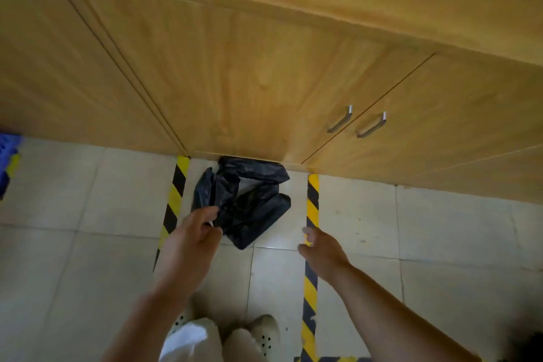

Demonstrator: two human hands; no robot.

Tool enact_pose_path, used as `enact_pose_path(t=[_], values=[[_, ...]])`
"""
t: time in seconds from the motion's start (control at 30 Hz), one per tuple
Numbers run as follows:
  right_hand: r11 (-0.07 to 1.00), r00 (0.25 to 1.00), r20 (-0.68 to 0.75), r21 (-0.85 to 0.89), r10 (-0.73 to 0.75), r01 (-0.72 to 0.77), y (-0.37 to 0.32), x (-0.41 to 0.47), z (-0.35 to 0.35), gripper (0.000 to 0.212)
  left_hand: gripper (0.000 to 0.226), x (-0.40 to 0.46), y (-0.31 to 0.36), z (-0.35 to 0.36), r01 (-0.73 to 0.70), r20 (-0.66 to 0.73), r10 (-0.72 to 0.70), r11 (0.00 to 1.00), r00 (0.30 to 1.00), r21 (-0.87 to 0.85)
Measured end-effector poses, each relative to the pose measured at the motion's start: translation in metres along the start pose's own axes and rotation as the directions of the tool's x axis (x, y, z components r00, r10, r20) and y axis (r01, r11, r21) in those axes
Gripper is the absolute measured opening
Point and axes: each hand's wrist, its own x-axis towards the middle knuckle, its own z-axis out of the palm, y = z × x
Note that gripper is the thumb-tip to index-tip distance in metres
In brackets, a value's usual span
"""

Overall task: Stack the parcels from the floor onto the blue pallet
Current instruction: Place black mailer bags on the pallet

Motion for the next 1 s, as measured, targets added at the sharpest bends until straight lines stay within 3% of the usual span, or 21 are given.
enact_pose_path(t=[0.2,0.33,0.5,0.67,0.73,0.8,0.87,0.93,1.0], values=[[0.999,0.997,-0.078,0.025,-0.018,0.020,0.015,0.118,0.047,0.046,0.041,0.052,-0.077,0.045,0.015,-0.072,-0.012,0.999,0.997,0.047],[0.999,0.981,-0.191,-0.020,-0.040,0.037,0.016,0.188,0.065,0.050,0.042,0.087,-0.102,0.069,-0.046,-0.023,0.049,0.992,0.999,0.116],[0.998,0.951,-0.303,0.033,0.058,-0.051,0.013,0.254,0.080,0.056,0.041,0.120,-0.107,0.079,-0.096,-0.035,0.101,0.986,0.994,0.135],[0.996,0.942,-0.329,0.068,0.073,-0.054,0.015,0.282,0.093,0.033,0.041,0.135,-0.110,0.080,-0.116,-0.079,0.134,0.972,0.988,0.204],[0.976,0.925,-0.357,0.212,0.132,-0.058,0.019,0.283,0.098,0.023,0.040,0.137,-0.109,0.082,-0.116,-0.086,0.136,0.971,0.987,0.210],[0.888,0.921,-0.314,0.455,0.232,-0.069,0.024,0.278,0.102,0.010,0.039,0.136,-0.106,0.088,-0.123,-0.077,0.143,0.967,0.987,0.222],[0.753,0.929,-0.212,0.651,0.303,-0.097,0.028,0.268,0.104,0.020,0.038,0.132,-0.105,0.096,-0.149,-0.052,0.167,0.957,0.985,0.249],[0.660,0.949,-0.126,0.745,0.288,-0.101,0.029,0.251,0.101,0.023,0.038,0.126,-0.105,0.104,-0.159,-0.032,0.175,0.948,0.984,0.277],[0.658,0.971,-0.117,0.751,0.210,-0.052,0.033,0.233,0.094,0.024,0.038,0.119,-0.106,0.112,-0.144,-0.028,0.159,0.947,0.987,0.288]])
